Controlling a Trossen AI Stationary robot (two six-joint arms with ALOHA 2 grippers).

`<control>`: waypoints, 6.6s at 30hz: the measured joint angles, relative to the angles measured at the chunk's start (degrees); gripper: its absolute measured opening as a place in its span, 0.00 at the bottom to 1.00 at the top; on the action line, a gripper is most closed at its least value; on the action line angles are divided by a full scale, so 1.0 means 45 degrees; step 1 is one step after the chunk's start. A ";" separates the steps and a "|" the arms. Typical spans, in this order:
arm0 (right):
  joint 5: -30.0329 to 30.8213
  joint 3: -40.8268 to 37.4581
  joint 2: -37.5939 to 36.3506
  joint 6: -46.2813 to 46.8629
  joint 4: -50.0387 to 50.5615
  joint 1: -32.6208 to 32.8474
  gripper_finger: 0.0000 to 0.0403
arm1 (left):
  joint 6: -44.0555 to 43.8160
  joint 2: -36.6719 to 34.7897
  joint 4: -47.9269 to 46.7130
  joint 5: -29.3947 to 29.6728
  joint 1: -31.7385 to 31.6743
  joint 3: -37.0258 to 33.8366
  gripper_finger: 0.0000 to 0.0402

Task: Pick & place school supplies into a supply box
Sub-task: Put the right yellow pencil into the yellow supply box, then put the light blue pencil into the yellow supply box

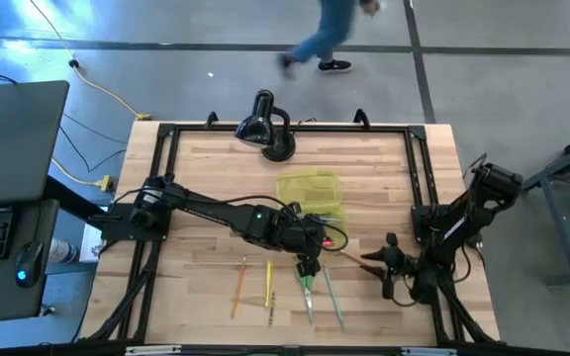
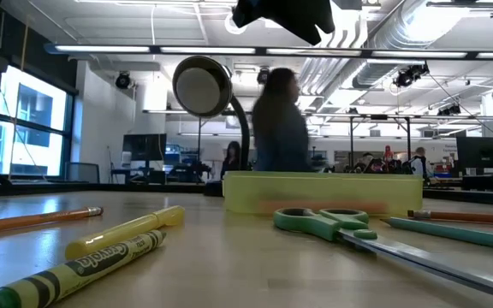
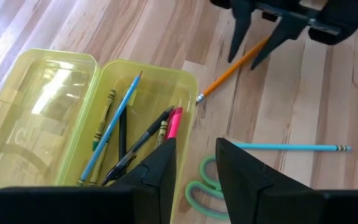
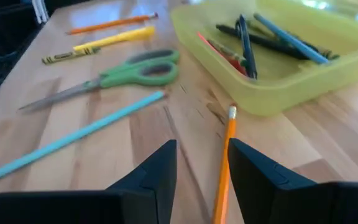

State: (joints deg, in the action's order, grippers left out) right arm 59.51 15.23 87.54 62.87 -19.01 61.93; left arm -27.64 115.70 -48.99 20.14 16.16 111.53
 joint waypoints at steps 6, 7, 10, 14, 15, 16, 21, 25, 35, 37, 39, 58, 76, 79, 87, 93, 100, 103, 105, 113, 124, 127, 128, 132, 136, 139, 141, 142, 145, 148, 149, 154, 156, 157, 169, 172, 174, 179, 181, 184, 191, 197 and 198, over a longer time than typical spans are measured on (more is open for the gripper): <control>-0.0684 -0.0279 -0.0005 0.0029 -0.0461 -0.0367 0.31 | 0.0005 0.0000 0.0002 0.0005 0.0000 0.0000 0.36; -0.0671 -0.0237 -0.0008 0.0023 -0.0487 -0.0368 0.31 | 0.0005 0.0000 0.0005 0.0011 0.0000 0.0000 0.36; -0.0613 -0.0089 -0.0008 -0.0332 -0.0408 -0.0373 0.31 | 0.0010 0.0000 0.0005 0.0033 0.0000 0.0000 0.36; -0.0545 -0.0030 -0.0008 -0.0533 -0.0304 -0.0462 0.31 | 0.0024 0.0000 0.0007 0.0141 0.0000 0.0000 0.36; -0.0557 -0.0030 -0.0008 -0.0539 -0.0202 -0.0515 0.31 | 0.0029 0.0000 0.0005 0.0142 0.0000 0.0000 0.36; -0.0585 -0.0030 -0.0008 -0.0520 -0.0100 -0.0589 0.31 | 0.0034 0.0000 0.0005 0.0141 0.0000 0.0000 0.36; -0.1112 -0.0030 0.0533 -0.0188 -0.0061 -0.1041 0.31 | 0.0032 0.0000 0.0005 0.0141 0.0000 0.0000 0.36; -0.1583 0.0044 0.1363 0.0323 -0.0169 -0.1266 0.31 | 0.0029 0.0000 0.0005 0.0141 0.0000 0.0000 0.36; -0.0813 0.0870 0.3349 0.0220 -0.0164 -0.1330 0.31 | 0.0029 0.0000 0.0005 0.0136 0.0000 0.0000 0.36; -0.0498 0.1112 0.3873 0.0090 -0.0168 -0.1297 0.29 | 0.0029 0.0000 0.0005 0.0131 0.0000 0.0000 0.36; -0.0119 0.1365 0.4355 -0.0110 -0.0159 -0.1176 0.27 | 0.0029 0.0000 0.0005 0.0131 0.0000 0.0000 0.36; -0.1205 0.3194 0.4621 -0.1505 -0.0460 -0.0951 0.01 | -0.0029 0.0000 0.0000 -0.0068 0.0000 -0.0005 0.36; -0.2731 0.4337 0.0840 -1.0139 0.0238 -0.5747 0.01 | -0.0306 0.0000 0.0056 -0.0345 0.0000 -0.0005 0.36; -0.4445 0.4337 0.0747 -1.0522 0.0216 -0.7422 0.01 | -0.0306 0.0000 0.0097 -0.0331 0.0000 -0.0005 0.36; -0.7747 0.4329 0.1666 -1.1647 -0.0718 -1.0101 0.01 | -0.0658 0.0000 0.0096 -0.0228 0.0005 -0.0005 0.36; -0.8040 0.4332 0.1891 -1.2132 -0.2069 -1.0604 0.01 | -0.0724 0.0000 0.0034 -0.0199 0.0024 -0.0005 0.36; -0.8449 0.4337 0.1891 -1.1286 -0.2206 -1.1014 0.01 | -0.0918 0.0000 -0.0102 0.0059 0.0029 -0.0005 0.36; -0.8106 0.4337 0.1891 -1.0995 -0.2228 -1.1020 0.01 | -0.0923 0.0000 -0.0102 0.0262 0.0024 -0.0005 0.36; -0.7756 0.4341 0.1983 -1.0644 -0.2294 -1.1015 0.03 | -0.0923 0.0000 -0.0102 0.0264 0.0024 -0.0005 0.36; -0.7743 0.4346 0.2945 -1.0513 -0.3670 -1.1015 0.05 | -0.0926 0.0000 -0.0131 0.0262 0.0024 -0.0010 0.36; -0.8551 0.4346 0.3299 -1.0698 -0.3947 -1.1015 0.10 | -0.1046 0.0000 -0.0115 0.0222 0.0024 -0.0010 0.36; -0.8857 0.4346 0.3299 -1.0725 -0.3937 -1.1015 0.15 | -0.1062 0.0000 -0.0107 0.0219 0.0024 -0.0010 0.36; -0.8915 0.4346 0.3299 -1.0743 -0.3940 -1.1015 0.17 | -0.1106 0.0000 -0.0107 0.0214 0.0024 -0.0010 0.36; -0.8752 0.4346 0.3289 -1.1158 -0.4029 -1.1009 0.23 | -0.1258 0.0000 -0.0102 0.0214 0.0024 -0.0010 0.36; -0.8627 0.4342 0.2794 -1.1201 -0.4042 -1.1005 0.27 | -0.1263 0.0000 -0.0098 -0.0143 0.0024 -0.0010 0.36; -0.8764 0.4341 0.2213 -1.1101 -0.4039 -1.0875 0.27 | -0.1277 0.0000 -0.0127 -0.0485 0.0024 -0.0010 0.36; -0.8845 0.4345 0.1765 -1.1084 -0.3824 -1.0655 0.27 | -0.1297 0.0000 -0.0163 -0.0631 0.0026 -0.0010 0.36; -0.8870 0.4342 0.1539 -1.1017 -0.3670 -1.0527 0.27 | -0.1303 0.0000 -0.0161 -0.0631 0.0047 -0.0010 0.36; -0.8885 0.4346 0.0729 -0.9875 -0.2453 -1.0069 0.26 | -0.1345 0.0000 -0.0192 -0.0613 0.0102 -0.0010 0.36; -0.8863 0.4346 -0.0069 -0.8386 -0.0565 -0.9439 0.25 | -0.1494 0.0000 -0.0234 -0.0555 0.0199 -0.0010 0.36; -0.8796 0.4346 -0.0249 -0.7925 -0.0006 -0.9163 0.25 | -0.1510 0.0000 -0.0274 -0.0498 0.0255 -0.0010 0.36; -0.8215 0.4346 -0.0543 -0.6044 0.1128 -0.7398 0.25 | -0.1593 0.0000 -0.0475 0.0047 0.0369 -0.0010 0.36; -0.8167 0.4346 -0.0535 -0.5151 0.1128 -0.6695 0.24 | -0.1596 0.0000 -0.0461 0.0053 0.0354 -0.0007 0.36; -0.8094 0.4346 -0.0494 -0.4654 0.1112 -0.6403 0.25 | -0.1623 0.0000 -0.0457 0.0071 0.0343 -0.0005 0.36; -0.7415 0.4341 -0.0402 -0.4030 0.0782 -0.3869 0.24 | -0.1642 0.0000 -0.0068 0.0146 0.0335 0.0000 0.36; -0.7194 0.4355 0.0179 -0.4272 -0.1011 -0.3574 0.24 | -0.1642 0.0000 -0.0048 0.0146 0.0335 0.0000 0.36; -0.7330 0.4592 0.0993 -0.4275 -0.1876 -0.3508 0.24 | -0.1642 0.0000 0.0033 0.0166 0.0335 0.0000 0.36; -0.7292 0.6447 0.2973 -0.4007 -0.0217 -0.3554 0.24 | -0.1642 0.0000 0.0390 0.0225 0.0330 0.0000 0.36; -0.7259 0.7504 0.3309 -0.3994 0.1643 -0.3616 0.24 | -0.1642 0.0000 0.0504 0.0087 0.0333 0.0000 0.36; -0.6482 0.9129 0.3479 -0.3259 0.5030 -0.3677 0.24 | -0.1715 0.0000 0.0481 -0.0024 0.0340 0.0000 0.36; -0.5535 1.0602 0.3517 0.1451 0.9554 -0.3763 0.24 | -0.2225 0.0000 0.0509 -0.0015 0.0335 0.0000 0.36; -0.6077 1.0597 0.4377 0.2889 0.9376 -0.3736 0.24 | -0.2229 0.0000 0.0489 -0.0015 0.0335 0.0000 0.36; -0.6234 1.0597 0.4556 0.2967 0.9244 -0.3760 0.24 | -0.2229 0.0000 0.0485 -0.0014 0.0335 0.0000 0.36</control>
State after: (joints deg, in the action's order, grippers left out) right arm 31.46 62.92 108.04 76.22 22.59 45.01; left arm -37.67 115.70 -46.81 20.08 17.67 111.53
